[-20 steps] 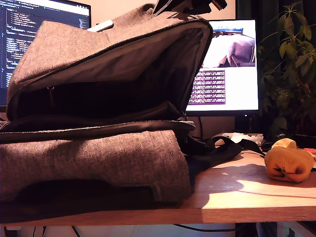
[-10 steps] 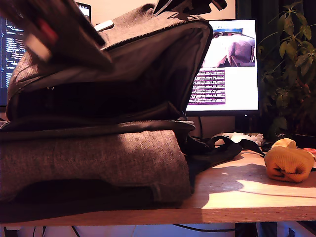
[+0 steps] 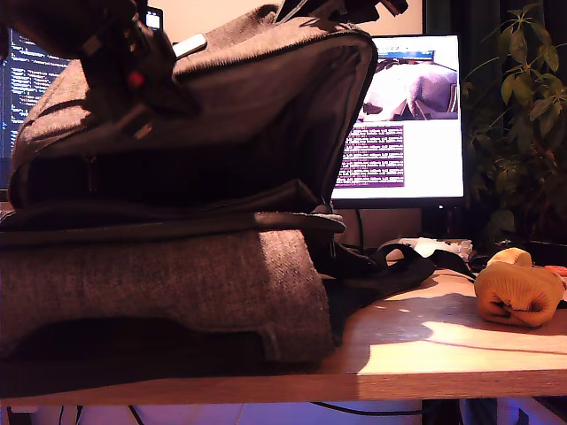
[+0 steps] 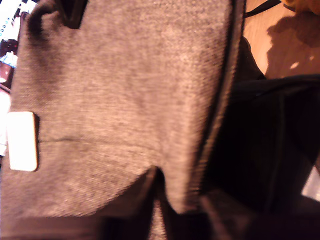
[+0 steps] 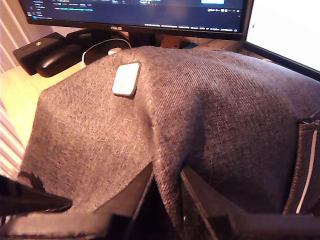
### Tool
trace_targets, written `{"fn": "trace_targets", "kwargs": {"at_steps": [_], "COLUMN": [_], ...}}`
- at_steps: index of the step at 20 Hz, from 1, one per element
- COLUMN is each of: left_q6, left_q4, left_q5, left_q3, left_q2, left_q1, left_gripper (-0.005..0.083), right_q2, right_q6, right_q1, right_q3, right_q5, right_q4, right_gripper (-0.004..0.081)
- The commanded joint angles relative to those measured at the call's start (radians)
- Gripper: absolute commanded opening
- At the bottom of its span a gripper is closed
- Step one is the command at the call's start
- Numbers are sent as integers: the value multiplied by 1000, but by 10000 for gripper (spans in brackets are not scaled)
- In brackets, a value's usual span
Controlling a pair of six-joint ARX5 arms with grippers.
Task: Pack the pair of socks inside the grey Google backpack
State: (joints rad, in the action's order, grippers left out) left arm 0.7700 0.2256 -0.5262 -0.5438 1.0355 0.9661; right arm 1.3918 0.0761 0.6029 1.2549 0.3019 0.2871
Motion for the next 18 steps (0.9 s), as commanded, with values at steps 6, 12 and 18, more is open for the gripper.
{"fn": "trace_targets", "kwargs": {"at_steps": [6,12,18], "left_q6": [5,-1,-8], "left_q4": [-58,-76,-76], "left_q5": [-6,-6,-5], "left_q3": [-100,-100,-100], "left_q2": [-16,-16,-16], "left_q1": [-8,-8,-8], "left_gripper": [-24,-24,-24], "right_q2": [-19,-133,-176], "right_q6": [12,8,-72], "right_q1": [12,2,-141], "right_q3": [54,54,50], "right_q5": [20,-38,-180], "right_q4": [127,348,529], "right_gripper": [381,381,381]}}
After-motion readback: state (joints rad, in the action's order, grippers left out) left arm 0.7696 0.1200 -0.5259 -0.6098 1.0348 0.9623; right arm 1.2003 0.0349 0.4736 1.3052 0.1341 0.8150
